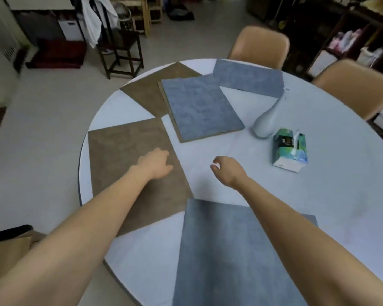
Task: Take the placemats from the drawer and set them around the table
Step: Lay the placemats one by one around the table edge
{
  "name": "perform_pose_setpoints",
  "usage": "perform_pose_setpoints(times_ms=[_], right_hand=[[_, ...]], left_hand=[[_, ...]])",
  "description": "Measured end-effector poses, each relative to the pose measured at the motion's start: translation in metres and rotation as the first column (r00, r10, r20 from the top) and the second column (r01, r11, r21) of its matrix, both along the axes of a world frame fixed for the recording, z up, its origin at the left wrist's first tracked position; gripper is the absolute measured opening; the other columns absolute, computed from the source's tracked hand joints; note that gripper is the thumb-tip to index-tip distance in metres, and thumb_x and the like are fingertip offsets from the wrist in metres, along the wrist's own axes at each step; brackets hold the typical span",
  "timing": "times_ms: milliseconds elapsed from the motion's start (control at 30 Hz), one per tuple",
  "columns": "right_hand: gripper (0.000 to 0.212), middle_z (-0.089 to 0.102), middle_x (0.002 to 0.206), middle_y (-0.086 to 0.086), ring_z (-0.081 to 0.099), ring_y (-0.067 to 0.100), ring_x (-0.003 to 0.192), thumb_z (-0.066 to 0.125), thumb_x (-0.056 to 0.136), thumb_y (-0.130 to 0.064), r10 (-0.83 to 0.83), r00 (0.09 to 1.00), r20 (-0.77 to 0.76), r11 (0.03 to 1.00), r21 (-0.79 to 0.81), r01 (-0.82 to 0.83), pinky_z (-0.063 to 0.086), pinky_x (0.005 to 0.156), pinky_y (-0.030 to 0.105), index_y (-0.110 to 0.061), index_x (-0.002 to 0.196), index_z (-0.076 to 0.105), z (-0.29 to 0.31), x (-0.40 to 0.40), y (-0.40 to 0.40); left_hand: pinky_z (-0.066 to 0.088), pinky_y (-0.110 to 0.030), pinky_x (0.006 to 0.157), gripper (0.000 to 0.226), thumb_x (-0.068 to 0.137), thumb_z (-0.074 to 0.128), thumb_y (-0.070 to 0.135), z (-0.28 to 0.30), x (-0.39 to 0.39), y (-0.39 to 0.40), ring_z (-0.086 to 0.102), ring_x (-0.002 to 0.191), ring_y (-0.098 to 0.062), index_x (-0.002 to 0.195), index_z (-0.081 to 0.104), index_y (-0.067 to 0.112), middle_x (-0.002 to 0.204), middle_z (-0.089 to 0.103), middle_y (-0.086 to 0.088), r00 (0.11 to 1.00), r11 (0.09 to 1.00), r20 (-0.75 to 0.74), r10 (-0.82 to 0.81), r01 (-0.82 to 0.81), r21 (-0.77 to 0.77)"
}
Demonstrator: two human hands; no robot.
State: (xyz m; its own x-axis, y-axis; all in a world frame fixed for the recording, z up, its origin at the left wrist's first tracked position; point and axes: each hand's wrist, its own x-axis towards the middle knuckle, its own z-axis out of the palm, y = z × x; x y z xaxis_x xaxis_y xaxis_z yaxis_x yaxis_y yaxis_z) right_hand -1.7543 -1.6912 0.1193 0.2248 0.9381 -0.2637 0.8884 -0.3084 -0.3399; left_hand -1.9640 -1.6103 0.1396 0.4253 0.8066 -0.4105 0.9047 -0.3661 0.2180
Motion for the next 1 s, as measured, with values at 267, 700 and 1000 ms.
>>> perform_pose_setpoints(times_ms=[267,700,1000], right_hand=[[0.041,0.045,0.138,0.015,0.044,0.031,0.126,0.044,0.097,-0.026,-0.045,0.999,-0.001,0.999,0.021,0.045,0.041,0.101,0.041,-0.005,0.132,0.044,-0.061,-0.046,0.148],[0.061,0.03,0.146,0.017,0.024,0.033,0.139,0.05,0.092,-0.041,-0.068,0.994,0.09,0.997,0.032,0.065,0.027,0.114,0.045,-0.005,0.138,0.032,-0.121,-0.025,0.237],[0.035,0.053,0.124,0.028,0.054,0.04,0.114,0.043,0.09,0.004,0.133,0.861,0.492,0.991,-0.068,-0.114,0.049,0.083,0.043,0.007,0.125,0.043,-0.115,-0.034,0.249]], left_hand=[[0.015,-0.064,0.113,0.106,0.08,0.068,0.053,-0.074,-0.008,0.105,-0.006,0.149,-0.032,0.155,-0.002,0.027,0.162,-0.006,-0.005,0.997,0.988,-0.079,-0.006,-0.007,-0.157],[0.009,-0.074,0.107,0.132,0.064,0.075,0.065,-0.121,0.001,0.116,-0.019,0.145,-0.036,0.153,-0.015,0.026,0.159,-0.024,-0.007,0.989,0.984,-0.133,-0.066,0.043,-0.176],[0.007,-0.074,0.107,0.132,0.064,0.076,0.063,-0.121,0.0,0.116,-0.02,0.145,-0.037,0.153,-0.014,0.026,0.158,-0.025,-0.007,0.991,0.983,-0.118,-0.064,0.042,-0.181]])
